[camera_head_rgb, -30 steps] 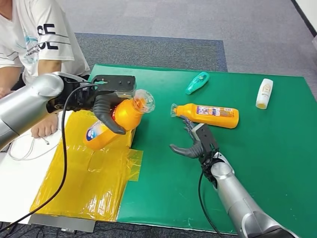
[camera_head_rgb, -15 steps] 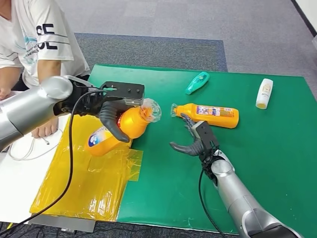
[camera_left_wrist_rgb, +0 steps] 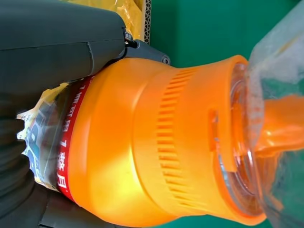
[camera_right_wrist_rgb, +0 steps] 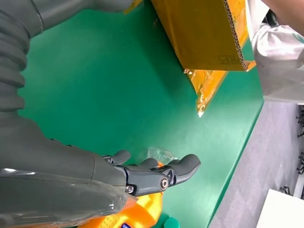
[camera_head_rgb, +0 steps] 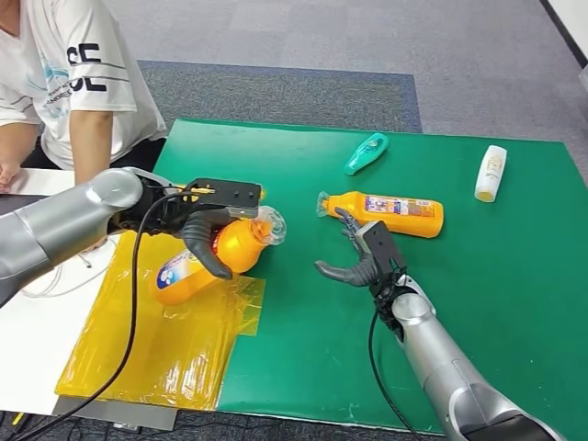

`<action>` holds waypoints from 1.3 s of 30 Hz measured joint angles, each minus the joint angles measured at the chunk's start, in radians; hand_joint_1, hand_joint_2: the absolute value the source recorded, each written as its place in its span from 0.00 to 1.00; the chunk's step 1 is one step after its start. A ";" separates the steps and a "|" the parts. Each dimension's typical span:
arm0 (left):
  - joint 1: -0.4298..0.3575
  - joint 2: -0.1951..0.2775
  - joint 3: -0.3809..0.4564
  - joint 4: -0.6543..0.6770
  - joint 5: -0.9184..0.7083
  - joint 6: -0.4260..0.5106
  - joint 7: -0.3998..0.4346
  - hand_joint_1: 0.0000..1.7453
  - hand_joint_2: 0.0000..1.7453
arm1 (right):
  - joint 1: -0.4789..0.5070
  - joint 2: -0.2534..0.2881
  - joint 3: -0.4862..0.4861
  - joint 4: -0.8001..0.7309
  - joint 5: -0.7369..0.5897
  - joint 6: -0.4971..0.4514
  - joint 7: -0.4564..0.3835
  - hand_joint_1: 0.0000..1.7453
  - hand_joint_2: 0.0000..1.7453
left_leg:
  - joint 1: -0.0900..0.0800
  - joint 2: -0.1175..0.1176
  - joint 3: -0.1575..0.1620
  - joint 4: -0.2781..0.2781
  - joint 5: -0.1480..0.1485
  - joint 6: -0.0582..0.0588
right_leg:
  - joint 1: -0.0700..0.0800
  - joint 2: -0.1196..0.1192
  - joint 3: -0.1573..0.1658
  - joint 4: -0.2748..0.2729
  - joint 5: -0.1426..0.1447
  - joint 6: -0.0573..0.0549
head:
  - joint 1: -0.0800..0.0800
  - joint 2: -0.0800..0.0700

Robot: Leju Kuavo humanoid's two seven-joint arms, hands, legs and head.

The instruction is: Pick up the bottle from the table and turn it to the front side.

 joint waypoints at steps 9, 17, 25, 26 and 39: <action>0.016 -0.002 -0.004 0.018 -0.046 -0.002 -0.029 1.00 1.00 | 0.000 0.000 0.000 0.000 -0.001 -0.006 0.000 0.00 1.00 | 0.000 0.000 0.000 0.000 0.000 0.000 | 0.000 0.000 0.000 0.000 0.000 0.000 | 0.000 0.000; 0.022 -0.002 -0.005 0.019 -0.091 -0.019 -0.035 1.00 1.00 | 0.000 0.000 0.000 0.000 -0.001 -0.005 -0.002 0.00 1.00 | 0.000 0.000 0.000 0.000 0.000 0.000 | 0.000 0.000 0.000 0.000 0.000 0.000 | 0.000 0.000; 0.022 0.004 -0.006 0.021 -0.146 -0.031 -0.038 1.00 1.00 | 0.002 -0.001 -0.002 -0.009 -0.002 -0.002 -0.003 0.00 1.00 | 0.000 0.000 0.000 0.000 0.000 0.000 | 0.000 0.000 0.000 0.000 0.000 0.000 | 0.000 0.000; 0.023 0.005 -0.006 0.023 -0.157 -0.029 -0.042 1.00 1.00 | 0.002 -0.001 -0.003 -0.014 -0.003 -0.003 -0.003 0.00 1.00 | 0.000 0.000 0.000 0.000 0.000 0.000 | 0.000 0.000 0.000 0.000 0.000 0.000 | 0.000 0.000; 0.121 -0.009 0.002 0.155 -0.336 0.000 -0.187 0.99 1.00 | 0.025 -0.008 -0.008 -0.120 -0.003 0.000 0.006 0.00 1.00 | 0.000 0.000 0.000 0.000 0.000 0.000 | 0.000 0.000 -0.001 0.000 0.000 0.000 | 0.000 0.000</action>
